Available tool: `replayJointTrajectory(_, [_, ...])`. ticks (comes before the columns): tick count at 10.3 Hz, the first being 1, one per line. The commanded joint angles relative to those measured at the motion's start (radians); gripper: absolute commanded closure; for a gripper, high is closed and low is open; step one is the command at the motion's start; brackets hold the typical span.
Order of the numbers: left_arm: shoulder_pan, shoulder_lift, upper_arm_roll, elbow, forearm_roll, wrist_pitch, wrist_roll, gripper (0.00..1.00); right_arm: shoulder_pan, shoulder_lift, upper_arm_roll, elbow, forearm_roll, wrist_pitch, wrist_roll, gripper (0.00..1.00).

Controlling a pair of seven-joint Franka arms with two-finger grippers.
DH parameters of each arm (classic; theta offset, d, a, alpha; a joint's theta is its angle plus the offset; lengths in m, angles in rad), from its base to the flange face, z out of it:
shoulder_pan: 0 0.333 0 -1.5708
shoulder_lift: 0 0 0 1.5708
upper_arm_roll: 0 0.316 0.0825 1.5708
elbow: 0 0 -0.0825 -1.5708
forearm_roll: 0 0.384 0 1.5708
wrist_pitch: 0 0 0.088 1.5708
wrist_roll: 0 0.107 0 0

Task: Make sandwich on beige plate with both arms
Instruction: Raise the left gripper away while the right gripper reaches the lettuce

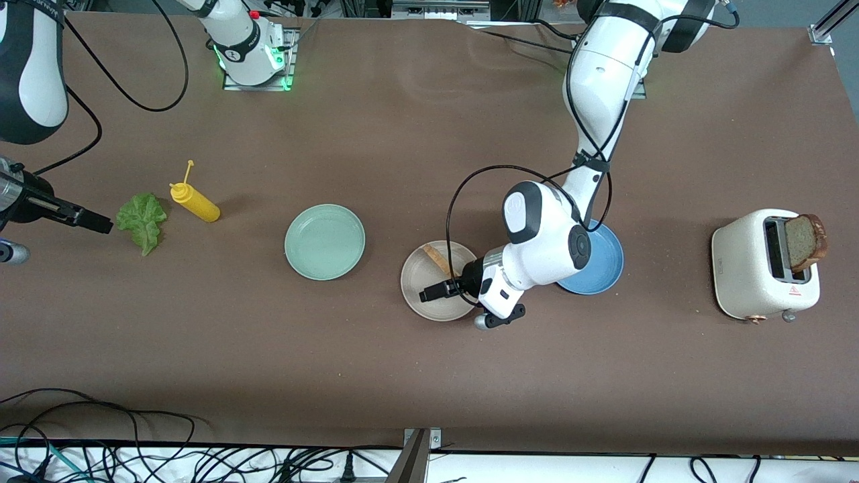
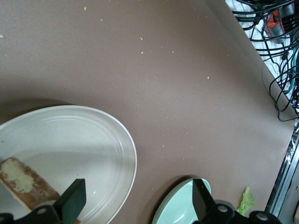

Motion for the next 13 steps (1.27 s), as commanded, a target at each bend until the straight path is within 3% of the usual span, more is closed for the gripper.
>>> replayJointTrajectory(1, [0.11, -0.046, 0.008, -0.018, -0.026, -0.012, 0.018, 0.0, -0.003, -0.004, 0.004, -0.003, -0.016, -0.008, -0.014, 0.0])
replayJointTrajectory(8, [0.13, -0.064, 0.027, -0.021, -0.022, -0.012, -0.014, 0.0, -0.007, -0.004, 0.004, -0.004, -0.016, -0.006, -0.026, 0.0])
replayJointTrajectory(11, [0.147, -0.088, 0.05, -0.033, 0.145, -0.086, -0.014, 0.0, -0.075, 0.031, 0.002, -0.004, -0.019, -0.002, -0.127, 0.0])
replayJointTrajectory(13, [0.182, -0.11, 0.05, -0.03, 0.261, -0.207, -0.009, 0.0, -0.14, 0.099, 0.002, -0.004, -0.03, 0.014, -0.184, 0.0])
